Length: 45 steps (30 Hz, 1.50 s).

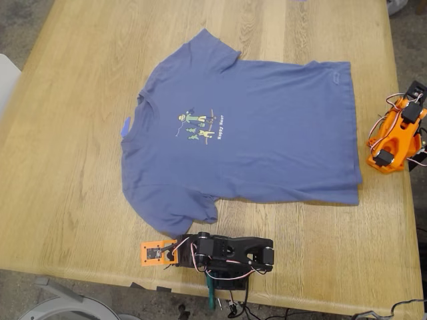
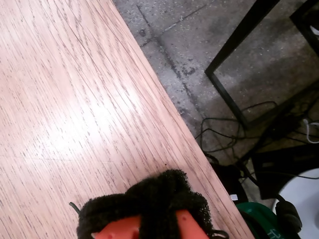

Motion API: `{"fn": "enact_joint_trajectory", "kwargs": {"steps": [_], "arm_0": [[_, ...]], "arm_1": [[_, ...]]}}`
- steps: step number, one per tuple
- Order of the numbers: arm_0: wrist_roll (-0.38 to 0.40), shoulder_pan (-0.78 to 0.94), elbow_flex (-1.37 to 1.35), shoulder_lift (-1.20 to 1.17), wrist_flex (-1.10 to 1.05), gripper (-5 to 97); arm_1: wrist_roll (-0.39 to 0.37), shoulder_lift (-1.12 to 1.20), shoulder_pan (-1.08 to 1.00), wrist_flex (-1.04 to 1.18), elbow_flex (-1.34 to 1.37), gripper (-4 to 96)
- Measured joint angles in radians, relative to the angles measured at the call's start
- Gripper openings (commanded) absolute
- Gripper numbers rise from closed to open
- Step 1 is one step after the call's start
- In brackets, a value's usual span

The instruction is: Fold a T-shirt

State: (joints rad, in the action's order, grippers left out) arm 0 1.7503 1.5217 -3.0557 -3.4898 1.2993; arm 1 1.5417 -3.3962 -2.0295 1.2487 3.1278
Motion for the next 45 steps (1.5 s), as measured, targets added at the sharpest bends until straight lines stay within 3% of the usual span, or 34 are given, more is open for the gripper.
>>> {"fn": "enact_joint_trajectory", "kwargs": {"steps": [7, 10, 14, 16, 21, 28, 32, 37, 45], "arm_0": [[0.005, -0.092, 0.160, 0.000, -0.028, 30], [0.026, -0.135, 0.213, 0.000, -0.100, 35], [0.006, -0.169, 0.282, 0.000, -0.133, 40], [-0.002, -0.176, 0.318, 0.000, -0.133, 42], [-0.043, -0.201, 0.382, 0.000, -0.143, 45], [-0.199, -0.222, 0.387, 0.000, -0.250, 54], [-0.242, -0.202, 0.387, 0.000, -0.258, 57], [-0.242, -0.141, 0.393, 0.000, -0.258, 58], [-0.138, -0.092, 0.535, 0.015, -0.272, 57]], "arm_1": [[-0.048, 0.000, 0.204, -0.002, -0.253, 5.5], [-0.064, 0.000, 0.284, -0.008, -0.383, 13.5], [-0.071, 0.000, 0.328, 0.009, -0.548, 40.6], [-0.083, 0.000, 0.334, 0.025, -0.621, 47.6], [-0.052, -0.002, 0.503, 0.041, -0.776, 48.6], [-0.012, 0.100, 0.681, 0.057, -0.991, 48.7], [0.008, 0.216, 0.767, 0.126, -1.183, 48.7], [0.029, 0.385, 0.844, 0.242, -1.448, 48.7], [0.067, 0.565, 1.006, 0.403, -1.698, 47.4]]}}
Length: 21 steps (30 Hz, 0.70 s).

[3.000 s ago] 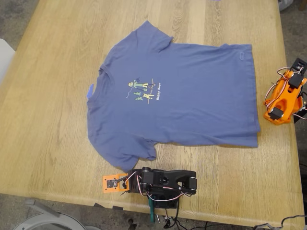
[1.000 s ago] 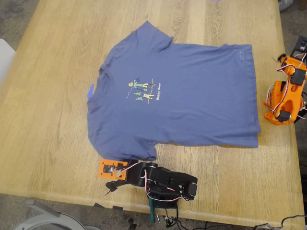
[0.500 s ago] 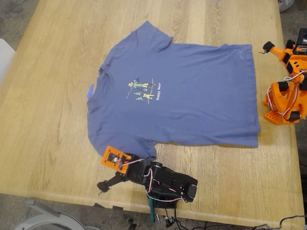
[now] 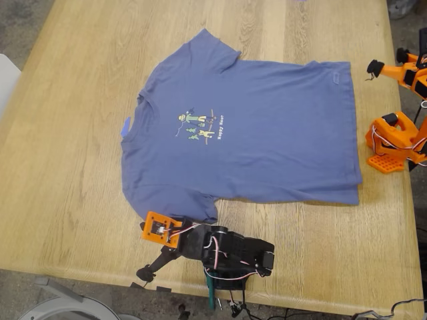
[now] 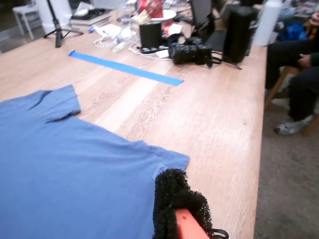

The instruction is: Fold a T-shirt

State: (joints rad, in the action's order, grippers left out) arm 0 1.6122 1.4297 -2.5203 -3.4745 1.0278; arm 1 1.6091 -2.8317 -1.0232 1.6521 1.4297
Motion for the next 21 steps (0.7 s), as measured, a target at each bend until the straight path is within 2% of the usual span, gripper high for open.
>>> {"fn": "enact_joint_trajectory", "kwargs": {"steps": [5, 10, 15, 21], "arm_0": [[0.048, -0.110, 0.337, 0.225, 0.044, 58], [0.051, -0.341, 0.681, 0.548, 0.025, 59], [0.051, -0.646, 0.742, 0.779, -0.069, 61], [0.071, -0.884, 0.684, 0.994, -0.239, 62]], "arm_1": [[0.006, 0.118, 0.104, 0.034, -0.115, 47.1], [0.029, 0.229, 0.213, 0.029, -0.169, 45.2], [0.061, 0.310, 0.402, -0.009, -0.152, 41.2], [0.091, 0.436, 0.597, -0.115, -0.092, 37.4]]}}
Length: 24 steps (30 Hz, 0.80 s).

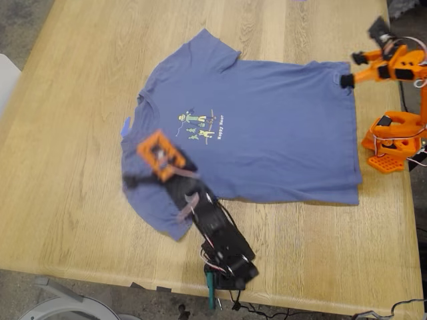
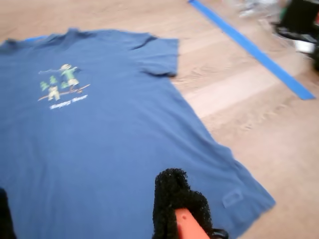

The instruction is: Fold a T-shirt

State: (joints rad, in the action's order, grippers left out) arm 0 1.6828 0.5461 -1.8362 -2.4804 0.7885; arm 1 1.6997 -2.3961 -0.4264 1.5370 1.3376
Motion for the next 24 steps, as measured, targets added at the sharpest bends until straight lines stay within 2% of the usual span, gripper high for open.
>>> {"fn": "enact_joint_trajectory", "kwargs": {"steps": [6, 11, 18, 24], "arm_0": [[0.057, -0.117, 0.029, 0.239, -0.058, 63], [0.061, -0.114, 0.092, 0.385, 0.003, 63], [0.017, -0.097, 0.104, 0.517, 0.054, 63], [-0.002, -0.084, 0.132, 0.655, -0.051, 64]], "arm_1": [[0.000, 0.198, 0.172, -0.118, 0.002, 35.7], [-0.011, 0.328, 0.273, -0.160, -0.009, 34.5], [-0.023, 0.502, 0.374, -0.193, -0.094, 32.1], [-0.028, 0.603, 0.399, -0.314, -0.094, 31.7]]}}
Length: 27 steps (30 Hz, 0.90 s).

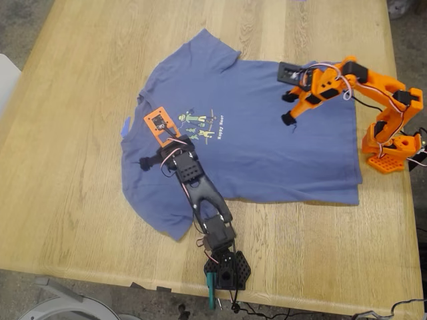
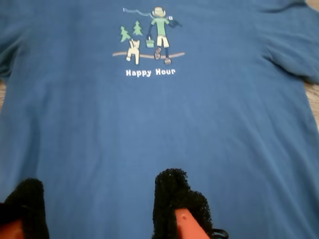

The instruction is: Fold a T-shirt

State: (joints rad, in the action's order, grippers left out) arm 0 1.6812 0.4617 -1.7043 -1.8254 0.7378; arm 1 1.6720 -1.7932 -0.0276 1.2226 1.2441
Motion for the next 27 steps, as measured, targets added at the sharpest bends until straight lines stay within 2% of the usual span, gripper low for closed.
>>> {"fn": "enact_joint_trajectory", "kwargs": {"steps": [17, 27], "arm_0": [[-0.020, 0.072, 0.224, 0.420, -0.239, 64], [-0.055, 0.112, 0.453, 0.670, -0.284, 65]], "arm_1": [[-0.031, 0.261, 0.026, -0.446, 0.067, 28.9], [-0.038, 0.262, 0.031, -0.551, 0.149, 29.2]]}}
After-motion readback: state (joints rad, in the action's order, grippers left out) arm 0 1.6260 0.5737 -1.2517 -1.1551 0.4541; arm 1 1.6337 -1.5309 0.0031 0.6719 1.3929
